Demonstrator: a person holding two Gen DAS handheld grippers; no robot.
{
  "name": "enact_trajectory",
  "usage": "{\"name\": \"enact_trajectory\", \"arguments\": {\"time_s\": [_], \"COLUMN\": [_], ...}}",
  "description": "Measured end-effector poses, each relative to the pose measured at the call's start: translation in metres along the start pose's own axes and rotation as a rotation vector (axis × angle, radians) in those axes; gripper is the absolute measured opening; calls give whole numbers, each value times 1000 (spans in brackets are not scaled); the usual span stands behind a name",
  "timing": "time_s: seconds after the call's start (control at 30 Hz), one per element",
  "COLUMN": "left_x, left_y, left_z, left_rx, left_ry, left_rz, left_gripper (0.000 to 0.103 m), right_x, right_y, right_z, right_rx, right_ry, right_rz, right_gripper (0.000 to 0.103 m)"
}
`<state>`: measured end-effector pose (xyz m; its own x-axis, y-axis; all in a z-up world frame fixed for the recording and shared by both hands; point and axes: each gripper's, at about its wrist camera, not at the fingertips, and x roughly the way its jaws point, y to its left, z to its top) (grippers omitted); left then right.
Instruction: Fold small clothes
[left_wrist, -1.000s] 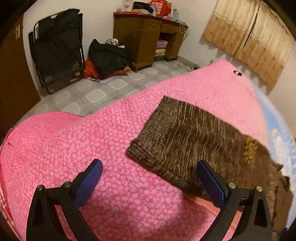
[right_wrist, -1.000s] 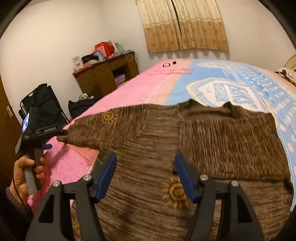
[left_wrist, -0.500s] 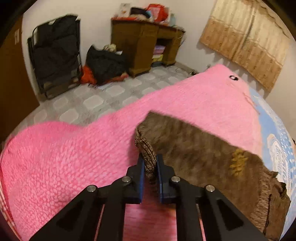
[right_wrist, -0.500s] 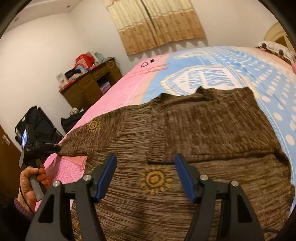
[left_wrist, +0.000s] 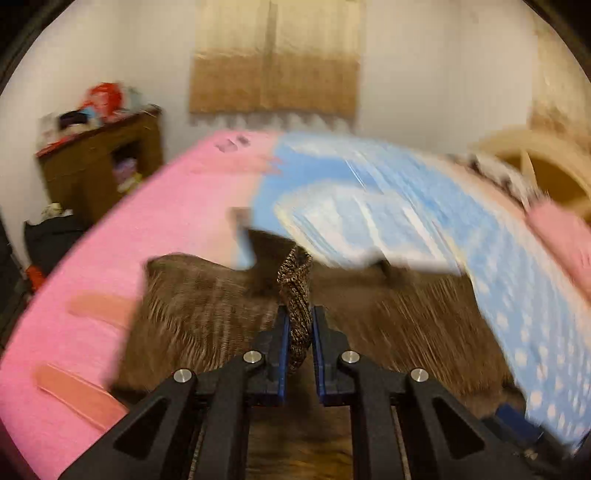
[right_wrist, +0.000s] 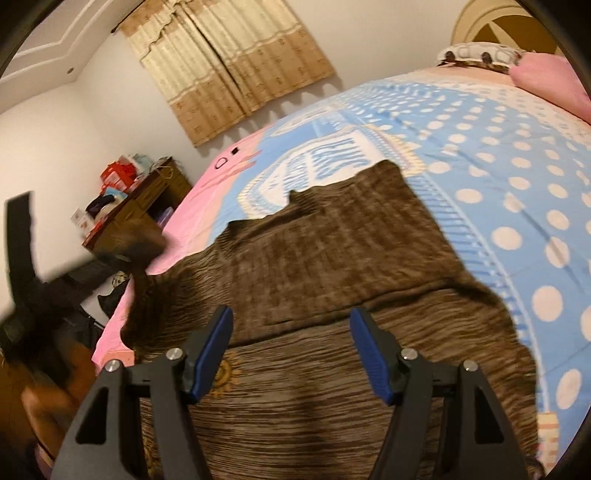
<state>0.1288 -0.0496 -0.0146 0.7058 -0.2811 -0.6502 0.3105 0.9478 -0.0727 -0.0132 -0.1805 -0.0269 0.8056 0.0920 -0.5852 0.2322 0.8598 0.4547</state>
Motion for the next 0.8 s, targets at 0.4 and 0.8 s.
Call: {"name": "enact_trajectory", "arguments": {"time_s": [0.4,0.8], "left_x": [-42,-41], "left_y": [67,199], "left_z": [-53,-73], "left_rx": [-82,-416], "left_ry": [136,52], "left_rz": [-129,218], "left_gripper": [33,80], "right_x": [11,125], "right_y": [-4,53], "right_z": [9,17], "right_rx": [1,-211], "right_ry": [48,211], "right_rz": [42,-55], "right_gripper": [79,57]}}
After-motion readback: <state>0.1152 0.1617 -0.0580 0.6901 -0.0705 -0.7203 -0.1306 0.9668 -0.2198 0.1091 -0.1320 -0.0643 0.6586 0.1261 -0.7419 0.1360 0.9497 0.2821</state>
